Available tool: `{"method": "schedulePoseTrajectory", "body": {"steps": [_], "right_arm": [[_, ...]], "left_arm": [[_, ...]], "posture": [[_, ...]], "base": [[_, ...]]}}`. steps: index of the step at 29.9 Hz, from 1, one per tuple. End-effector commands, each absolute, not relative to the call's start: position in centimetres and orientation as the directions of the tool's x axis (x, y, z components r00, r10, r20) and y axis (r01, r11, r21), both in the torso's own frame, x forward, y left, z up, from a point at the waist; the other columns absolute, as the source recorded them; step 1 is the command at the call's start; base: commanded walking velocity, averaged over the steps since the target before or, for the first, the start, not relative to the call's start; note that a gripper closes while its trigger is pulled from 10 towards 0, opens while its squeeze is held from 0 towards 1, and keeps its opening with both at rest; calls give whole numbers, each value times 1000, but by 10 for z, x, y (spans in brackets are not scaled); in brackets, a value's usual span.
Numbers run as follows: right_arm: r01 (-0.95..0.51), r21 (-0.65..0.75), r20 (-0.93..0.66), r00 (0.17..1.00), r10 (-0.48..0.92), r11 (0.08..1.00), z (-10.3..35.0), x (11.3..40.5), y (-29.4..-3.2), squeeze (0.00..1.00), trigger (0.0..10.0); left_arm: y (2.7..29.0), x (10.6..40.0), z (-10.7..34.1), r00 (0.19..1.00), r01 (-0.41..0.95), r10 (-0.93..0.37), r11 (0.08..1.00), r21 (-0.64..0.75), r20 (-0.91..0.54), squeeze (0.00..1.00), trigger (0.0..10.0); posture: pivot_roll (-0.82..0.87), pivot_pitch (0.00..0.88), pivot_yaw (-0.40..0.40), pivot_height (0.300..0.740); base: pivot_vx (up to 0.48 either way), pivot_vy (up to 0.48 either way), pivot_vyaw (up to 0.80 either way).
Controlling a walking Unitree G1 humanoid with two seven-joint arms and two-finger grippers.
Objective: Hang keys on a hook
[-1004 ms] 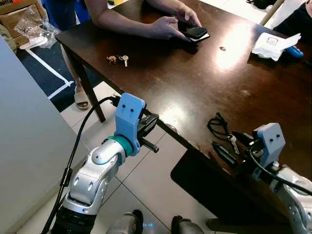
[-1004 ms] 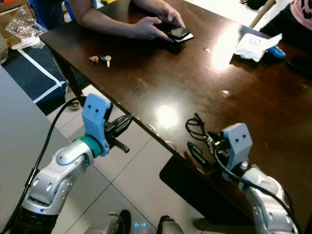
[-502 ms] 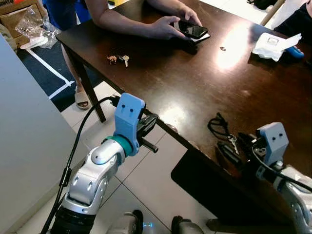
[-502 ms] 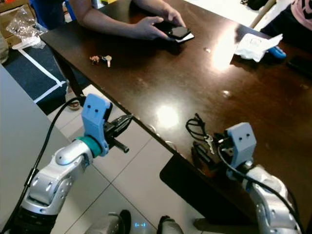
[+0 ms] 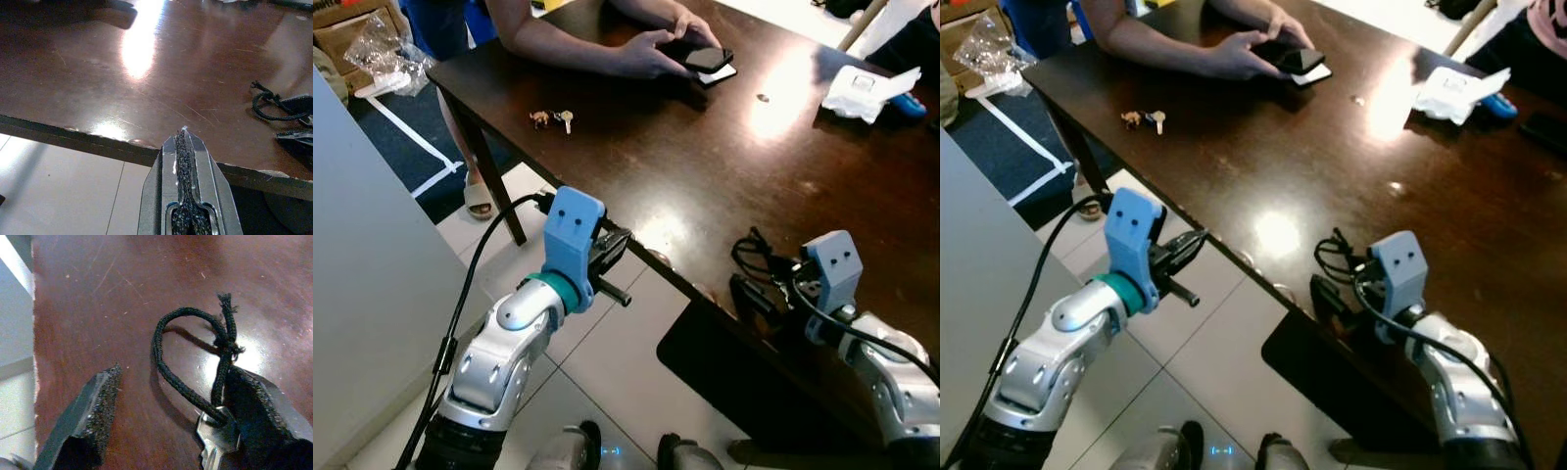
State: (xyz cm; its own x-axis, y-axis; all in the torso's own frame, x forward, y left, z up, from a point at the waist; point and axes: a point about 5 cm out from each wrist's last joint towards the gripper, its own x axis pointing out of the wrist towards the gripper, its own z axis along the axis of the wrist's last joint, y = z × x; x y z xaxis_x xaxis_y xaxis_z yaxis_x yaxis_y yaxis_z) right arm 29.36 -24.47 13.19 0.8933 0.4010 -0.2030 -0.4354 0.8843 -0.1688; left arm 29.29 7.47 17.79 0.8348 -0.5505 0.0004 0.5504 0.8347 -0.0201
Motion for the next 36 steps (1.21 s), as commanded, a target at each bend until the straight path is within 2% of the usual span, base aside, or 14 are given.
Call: {"method": "schedulePoseTrajectory", "body": {"steps": [1,4,5,13,22,26,31,33,34,35,36], "right_arm": [[-457,-164,-308,866,394,874,110,287,-245,0,2667],[-463,-170,-340,856,389,870,104,286,-246,0,2667],[-469,-168,-350,851,392,867,102,284,-247,0,0],[-453,-135,-343,856,388,881,98,276,-252,0,0],[-415,-103,-263,888,378,904,102,279,-248,0,0],[-372,-53,-149,921,361,927,115,281,-242,0,0],[-324,-26,-90,943,321,946,121,281,-240,0,0],[-283,12,10,959,283,959,139,283,-238,0,0],[-283,12,10,959,283,959,139,283,-238,0,0],[-260,57,112,961,252,964,159,287,-236,0,0],[-260,57,112,961,252,964,159,287,-236,0,0]], "left_arm": [[78,291,174,842,539,-539,842,-18,-18,0,10000],[78,291,174,843,537,-537,843,-18,-18,0,10000],[79,291,174,844,536,-537,844,-18,-18,0,10000],[78,291,174,840,542,-542,840,-17,-19,0,10000],[78,293,175,838,546,-546,838,-14,-18,0,10000],[79,293,175,839,543,-543,840,-10,-17,0,10000],[81,294,177,846,533,-533,846,-6,-11,0,10000],[84,297,181,867,498,-498,867,4,10,0,10000],[84,297,181,867,498,-498,867,4,10,0,10000],[88,302,185,886,462,-462,887,22,29,0,10000],[88,302,185,886,462,-462,887,22,29,0,10000]], "posture": [[-3,171,118,740],[-3,171,118,740],[-3,171,118,740],[-14,171,127,740],[-13,166,134,740],[-9,162,134,740],[-12,160,137,740],[-12,158,140,740],[-12,158,140,740],[-14,156,142,740],[-14,156,142,740]], "base": [[0,0,0],[0,0,0],[0,0,0],[0,0,0],[0,0,0],[0,0,0],[0,0,0],[0,0,0],[0,0,0],[0,0,0],[0,0,0]]}}
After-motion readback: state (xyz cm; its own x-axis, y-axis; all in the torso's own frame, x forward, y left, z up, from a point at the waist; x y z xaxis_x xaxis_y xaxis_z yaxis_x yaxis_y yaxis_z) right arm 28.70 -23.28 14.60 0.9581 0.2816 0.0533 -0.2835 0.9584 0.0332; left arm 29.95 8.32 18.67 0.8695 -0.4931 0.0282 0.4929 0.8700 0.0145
